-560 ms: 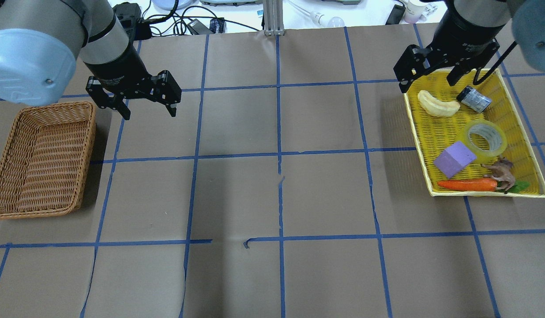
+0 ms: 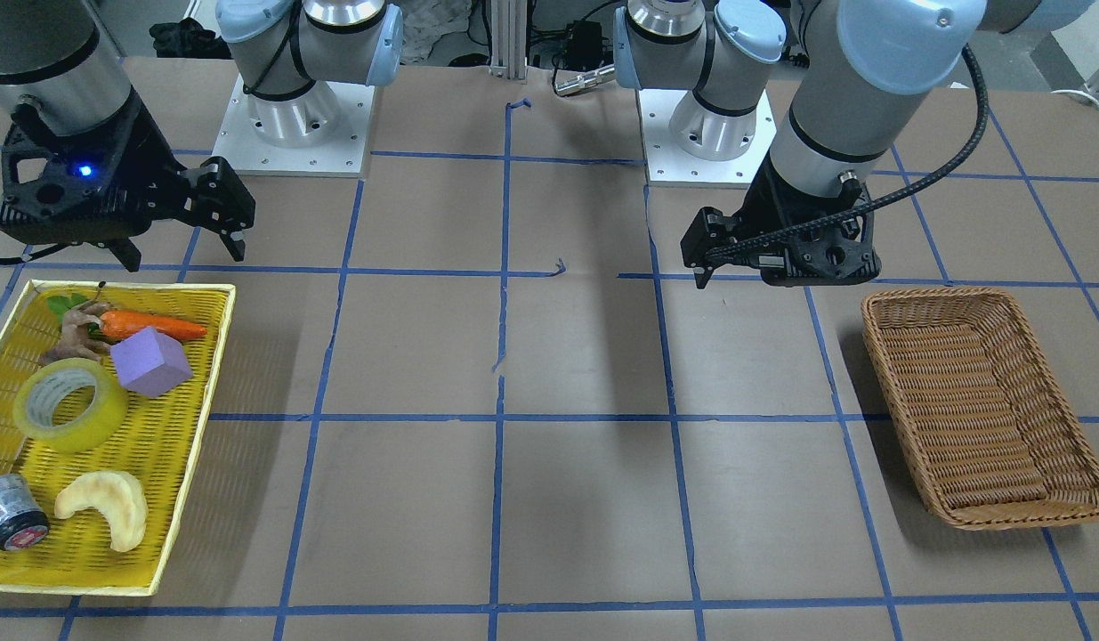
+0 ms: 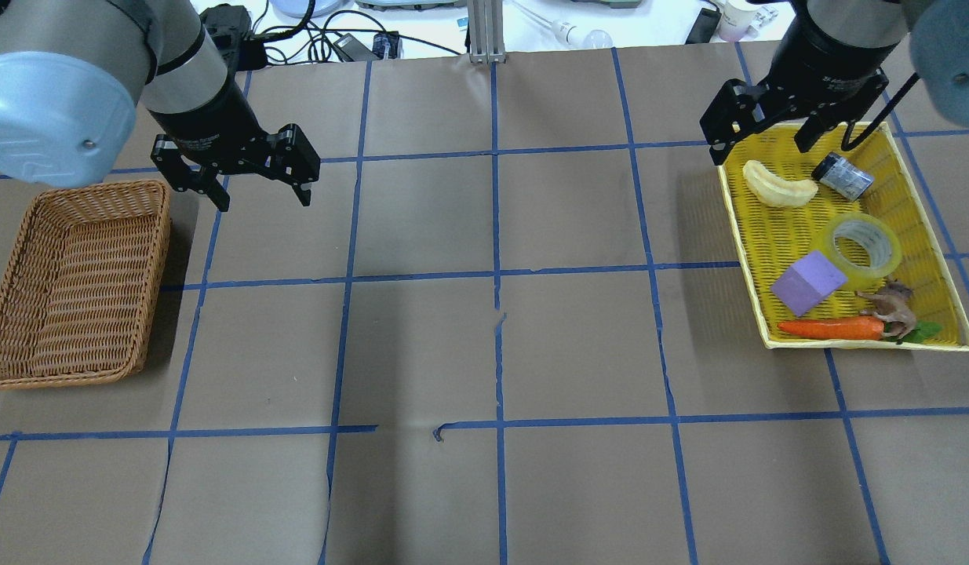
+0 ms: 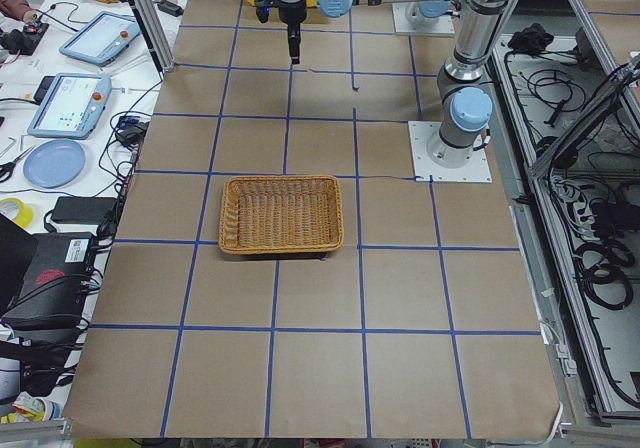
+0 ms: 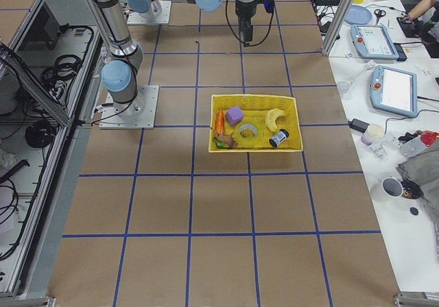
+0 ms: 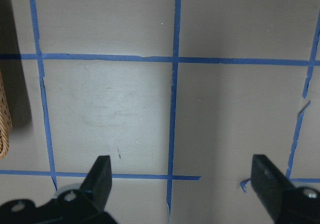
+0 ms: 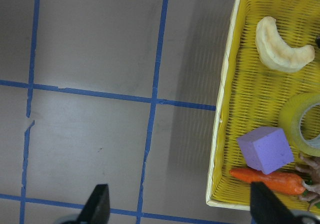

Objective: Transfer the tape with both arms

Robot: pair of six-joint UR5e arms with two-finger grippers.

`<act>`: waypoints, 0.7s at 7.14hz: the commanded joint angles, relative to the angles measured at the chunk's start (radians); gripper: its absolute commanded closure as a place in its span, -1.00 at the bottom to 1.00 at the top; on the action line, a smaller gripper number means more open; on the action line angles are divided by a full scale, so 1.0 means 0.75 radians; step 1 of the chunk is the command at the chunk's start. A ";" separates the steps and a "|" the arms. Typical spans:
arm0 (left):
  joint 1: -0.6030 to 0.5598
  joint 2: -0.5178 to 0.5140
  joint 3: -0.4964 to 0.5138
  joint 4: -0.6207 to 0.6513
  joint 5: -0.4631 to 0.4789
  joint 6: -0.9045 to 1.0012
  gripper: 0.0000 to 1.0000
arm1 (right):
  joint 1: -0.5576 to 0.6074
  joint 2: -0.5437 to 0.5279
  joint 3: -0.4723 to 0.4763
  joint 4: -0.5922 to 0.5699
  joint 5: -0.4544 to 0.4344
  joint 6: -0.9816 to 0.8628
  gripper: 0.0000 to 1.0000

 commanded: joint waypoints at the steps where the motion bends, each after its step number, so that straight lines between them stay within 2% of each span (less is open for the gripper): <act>1: 0.000 0.014 -0.055 0.013 0.002 0.000 -1.00 | 0.000 0.000 0.002 0.000 -0.008 0.000 -1.00; 3: 0.004 0.014 -0.057 0.095 0.010 -0.002 -1.00 | 0.000 0.002 0.004 -0.002 -0.006 0.000 -1.00; 5: 0.004 0.016 -0.060 0.093 0.014 -0.002 -1.00 | -0.002 0.004 -0.002 -0.002 -0.016 -0.012 -1.00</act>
